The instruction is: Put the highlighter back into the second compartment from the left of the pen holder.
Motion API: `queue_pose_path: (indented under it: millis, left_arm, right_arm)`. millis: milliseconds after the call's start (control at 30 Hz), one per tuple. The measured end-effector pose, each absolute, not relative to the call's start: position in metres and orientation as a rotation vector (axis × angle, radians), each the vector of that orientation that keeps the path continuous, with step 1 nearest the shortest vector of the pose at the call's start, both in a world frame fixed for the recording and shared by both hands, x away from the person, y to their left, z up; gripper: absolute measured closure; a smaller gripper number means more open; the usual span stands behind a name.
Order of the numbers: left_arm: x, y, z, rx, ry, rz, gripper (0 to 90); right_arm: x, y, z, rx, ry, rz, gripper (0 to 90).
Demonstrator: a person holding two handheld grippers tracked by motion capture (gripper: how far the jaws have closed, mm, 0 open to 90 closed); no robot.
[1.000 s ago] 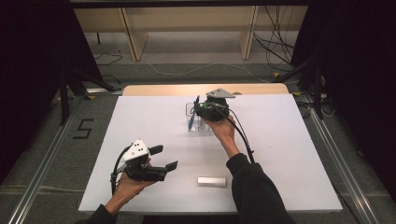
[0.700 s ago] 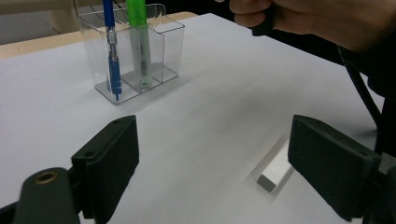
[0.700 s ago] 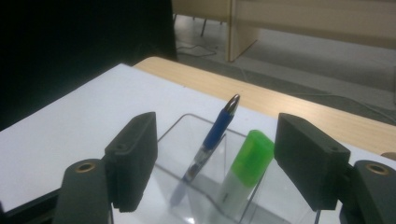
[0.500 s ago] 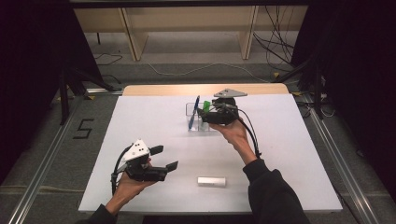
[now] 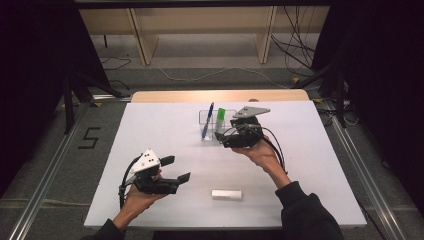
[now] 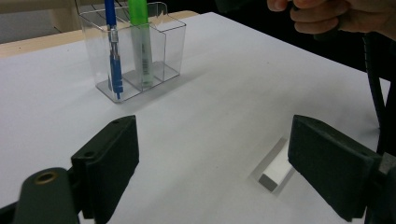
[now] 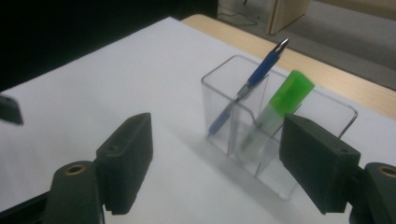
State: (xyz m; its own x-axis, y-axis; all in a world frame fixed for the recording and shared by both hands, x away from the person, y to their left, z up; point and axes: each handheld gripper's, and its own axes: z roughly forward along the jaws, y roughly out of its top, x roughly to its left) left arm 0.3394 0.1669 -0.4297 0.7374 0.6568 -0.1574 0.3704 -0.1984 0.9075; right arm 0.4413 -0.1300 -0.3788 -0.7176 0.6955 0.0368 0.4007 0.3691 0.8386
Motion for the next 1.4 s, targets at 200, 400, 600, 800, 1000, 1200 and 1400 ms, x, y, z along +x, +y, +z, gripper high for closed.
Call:
queue_pose_path:
  millis: [200,400,600,800,1000,1200,1400]
  left_arm:
    - [0.339,0.167,-0.429,1.81,0.803,0.323,15.9]
    - [0.34,0.167,-0.43,1.809,0.807,0.319,15.9]
    - [0.339,0.167,-0.43,1.81,0.804,0.319,15.9]
    - [0.34,0.168,-0.43,1.814,0.804,0.316,15.9]
    - [0.34,0.168,-0.43,1.814,0.805,0.313,15.9]
    - [0.34,0.168,-0.43,1.813,0.805,0.311,15.9]
    - [0.34,0.168,-0.43,1.812,0.804,0.311,15.9]
  right_arm:
    - [0.426,-0.135,-0.384,0.914,2.379,1.249,26.7]
    - [0.414,-0.138,-0.389,0.878,2.432,1.23,26.6]
    - [0.402,-0.139,-0.395,0.835,2.499,1.184,26.6]
    - [0.392,-0.14,-0.401,0.797,2.564,1.137,26.5]
    - [0.386,-0.139,-0.405,0.763,2.616,1.091,25.9]
    - [0.381,-0.139,-0.409,0.738,2.66,1.044,25.3]
    - [0.378,-0.138,-0.412,0.722,2.699,1.0,24.0]
